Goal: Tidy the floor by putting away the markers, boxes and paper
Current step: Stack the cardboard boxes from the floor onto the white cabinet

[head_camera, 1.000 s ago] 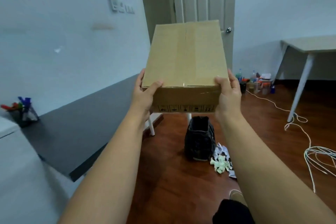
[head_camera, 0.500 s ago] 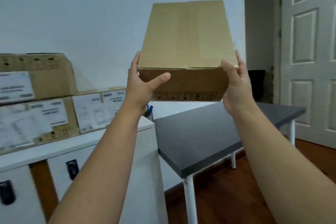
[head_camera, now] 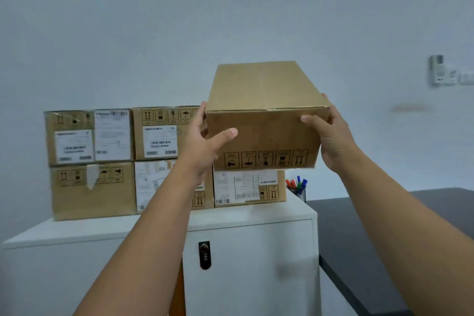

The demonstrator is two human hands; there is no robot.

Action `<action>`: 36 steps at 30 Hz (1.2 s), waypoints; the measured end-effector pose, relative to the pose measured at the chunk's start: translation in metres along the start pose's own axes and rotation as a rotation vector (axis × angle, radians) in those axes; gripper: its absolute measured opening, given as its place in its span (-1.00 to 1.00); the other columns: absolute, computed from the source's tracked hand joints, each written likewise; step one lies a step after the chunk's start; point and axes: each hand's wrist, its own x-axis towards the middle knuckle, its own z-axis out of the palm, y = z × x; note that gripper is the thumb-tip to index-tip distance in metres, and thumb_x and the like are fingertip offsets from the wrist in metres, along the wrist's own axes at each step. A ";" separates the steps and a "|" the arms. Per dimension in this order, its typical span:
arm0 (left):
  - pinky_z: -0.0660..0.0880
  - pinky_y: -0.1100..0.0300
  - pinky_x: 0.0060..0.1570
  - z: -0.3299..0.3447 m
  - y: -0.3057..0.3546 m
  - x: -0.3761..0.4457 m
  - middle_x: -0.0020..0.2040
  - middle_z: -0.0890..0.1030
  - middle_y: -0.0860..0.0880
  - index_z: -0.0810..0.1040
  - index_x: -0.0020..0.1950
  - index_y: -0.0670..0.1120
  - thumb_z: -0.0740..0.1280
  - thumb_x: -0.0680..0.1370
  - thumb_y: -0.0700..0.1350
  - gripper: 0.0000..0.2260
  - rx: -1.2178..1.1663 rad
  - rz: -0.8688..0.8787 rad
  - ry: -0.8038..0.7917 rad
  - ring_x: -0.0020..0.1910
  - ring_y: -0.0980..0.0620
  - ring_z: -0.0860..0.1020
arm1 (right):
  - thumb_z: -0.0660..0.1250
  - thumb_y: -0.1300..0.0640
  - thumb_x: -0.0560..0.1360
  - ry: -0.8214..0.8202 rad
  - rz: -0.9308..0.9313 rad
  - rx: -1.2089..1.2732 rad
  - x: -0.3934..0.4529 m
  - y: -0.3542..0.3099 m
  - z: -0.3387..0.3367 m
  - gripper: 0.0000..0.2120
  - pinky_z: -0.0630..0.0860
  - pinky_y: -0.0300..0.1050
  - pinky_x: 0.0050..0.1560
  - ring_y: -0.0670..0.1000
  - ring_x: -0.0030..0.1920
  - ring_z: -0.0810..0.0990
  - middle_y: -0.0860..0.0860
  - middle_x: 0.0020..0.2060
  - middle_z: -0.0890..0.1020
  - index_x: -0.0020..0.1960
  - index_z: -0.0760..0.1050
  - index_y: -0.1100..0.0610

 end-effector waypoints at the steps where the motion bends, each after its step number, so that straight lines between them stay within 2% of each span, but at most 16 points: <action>1: 0.44 -0.32 0.20 -0.002 -0.005 0.003 0.52 0.32 0.02 0.18 0.52 0.30 0.58 0.20 0.11 -0.03 0.010 0.001 -0.008 0.46 -0.11 0.34 | 0.46 0.09 0.36 0.013 0.020 -0.022 0.005 0.006 0.002 -0.35 0.55 -0.20 -0.13 -0.04 0.09 0.61 -0.06 0.14 0.65 0.42 0.37 -0.07; 5: 0.27 -0.28 0.40 -0.001 -0.028 0.016 0.59 0.18 0.07 0.04 0.59 0.22 0.52 0.36 0.08 -0.07 0.127 0.015 -0.080 0.53 -0.01 0.22 | 0.38 -0.04 0.42 0.107 0.150 -0.160 0.027 0.037 0.005 -0.54 0.48 -0.11 -0.16 0.01 0.10 0.58 -0.08 0.08 0.63 0.30 0.43 -0.06; 7: 0.19 -0.20 0.48 0.002 -0.043 0.022 0.61 0.07 0.13 -0.02 0.61 0.18 0.48 0.40 0.11 -0.08 0.295 0.048 -0.061 0.56 0.07 0.12 | 0.28 -0.11 0.51 0.118 0.202 -0.257 0.041 0.053 0.005 -0.57 0.47 -0.04 -0.08 0.04 0.15 0.54 -0.06 0.16 0.58 0.34 0.38 -0.04; 9: 0.10 -0.14 0.51 0.006 -0.057 0.028 0.58 -0.07 0.30 -0.03 0.61 0.16 0.42 0.45 0.15 -0.13 0.493 0.114 -0.038 0.55 0.16 0.02 | 0.18 -0.13 0.58 0.129 0.228 -0.342 0.055 0.066 0.006 -0.56 0.44 0.01 -0.01 0.05 0.15 0.51 -0.02 0.21 0.53 0.40 0.30 -0.01; 11: 0.01 -0.06 0.44 0.010 -0.074 0.032 0.52 -0.25 0.42 -0.04 0.61 0.14 0.36 0.47 0.18 -0.18 0.716 0.206 -0.037 0.56 0.14 -0.08 | 0.11 -0.11 0.61 0.120 0.234 -0.429 0.068 0.079 0.009 -0.55 0.42 0.01 0.00 0.05 0.12 0.49 0.00 0.18 0.49 0.45 0.20 0.00; 13: -0.06 0.01 0.41 0.011 -0.095 0.038 0.50 -0.41 0.36 -0.07 0.62 0.08 0.30 0.51 0.18 -0.20 0.976 0.265 -0.054 0.56 0.08 -0.20 | 0.11 -0.03 0.63 0.091 0.210 -0.490 0.076 0.092 0.015 -0.57 0.45 0.01 0.04 0.05 0.12 0.48 0.00 0.17 0.47 0.46 0.14 -0.01; 16: -0.21 -0.05 0.51 0.006 -0.128 0.048 0.53 -0.47 0.15 -0.16 0.62 0.02 0.28 0.54 0.17 -0.18 1.240 0.216 -0.091 0.55 0.00 -0.33 | 0.14 0.13 0.62 0.060 0.196 -0.656 0.079 0.121 0.022 -0.69 0.52 0.04 0.03 0.11 0.15 0.53 0.03 0.15 0.49 0.33 0.16 0.06; 18: -0.25 -0.02 0.48 0.002 -0.147 0.052 0.54 -0.45 0.09 -0.19 0.62 0.02 0.27 0.55 0.17 -0.18 1.296 0.170 -0.108 0.56 -0.03 -0.33 | 0.15 0.16 0.60 0.049 0.221 -0.759 0.079 0.143 0.024 -0.71 0.53 0.15 0.10 0.20 0.17 0.53 0.11 0.17 0.50 0.28 0.16 0.10; 20: -0.25 -0.03 0.47 -0.002 -0.164 0.056 0.54 -0.46 0.07 -0.22 0.61 0.02 0.27 0.55 0.14 -0.17 1.339 0.139 -0.121 0.57 -0.06 -0.31 | 0.15 0.09 0.60 0.045 0.272 -0.863 0.079 0.161 0.025 -0.58 0.43 0.25 0.25 0.27 0.26 0.47 0.17 0.29 0.46 0.39 0.11 0.14; 22: -0.28 -0.08 0.45 -0.007 -0.176 0.062 0.53 -0.49 0.07 -0.27 0.60 0.03 0.27 0.55 0.11 -0.15 1.385 0.122 -0.144 0.57 -0.07 -0.31 | 0.14 0.01 0.60 0.064 0.307 -0.944 0.083 0.176 0.025 -0.48 0.37 0.26 0.29 0.30 0.30 0.41 0.18 0.35 0.42 0.46 0.06 0.17; 28: -0.29 -0.14 0.46 -0.016 -0.194 0.083 0.50 -0.50 0.08 -0.33 0.58 0.05 0.27 0.55 0.09 -0.14 1.481 0.106 -0.169 0.56 -0.09 -0.32 | 0.16 0.01 0.58 0.083 0.328 -0.881 0.090 0.203 0.024 -0.46 0.40 0.19 0.28 0.27 0.27 0.44 0.13 0.28 0.51 0.49 0.05 0.04; 32: -0.30 -0.14 0.45 -0.015 -0.201 0.084 0.52 -0.48 0.08 -0.32 0.59 0.05 0.25 0.55 0.08 -0.15 1.488 0.130 -0.137 0.56 -0.09 -0.32 | 0.20 0.00 0.55 0.036 0.300 -0.809 0.089 0.209 0.018 -0.41 0.44 0.17 0.23 0.22 0.21 0.50 0.00 0.14 0.60 0.49 0.01 -0.05; 34: -0.32 -0.13 0.44 -0.012 -0.200 0.083 0.52 -0.48 0.06 -0.31 0.59 0.04 0.24 0.55 0.08 -0.16 1.478 0.126 -0.124 0.56 -0.08 -0.32 | 0.21 -0.06 0.54 -0.017 0.314 -0.855 0.088 0.206 0.012 -0.36 0.36 0.21 0.33 0.25 0.31 0.42 0.02 0.25 0.56 0.52 -0.01 -0.02; 36: -0.35 -0.10 0.43 -0.005 -0.198 0.081 0.54 -0.46 0.03 -0.29 0.60 0.01 0.25 0.55 0.11 -0.16 1.467 0.124 -0.113 0.56 -0.08 -0.33 | 0.16 -0.14 0.56 -0.067 0.359 -0.996 0.086 0.201 0.001 -0.29 0.20 0.22 0.44 0.25 0.47 0.21 0.11 0.49 0.30 0.58 -0.10 0.00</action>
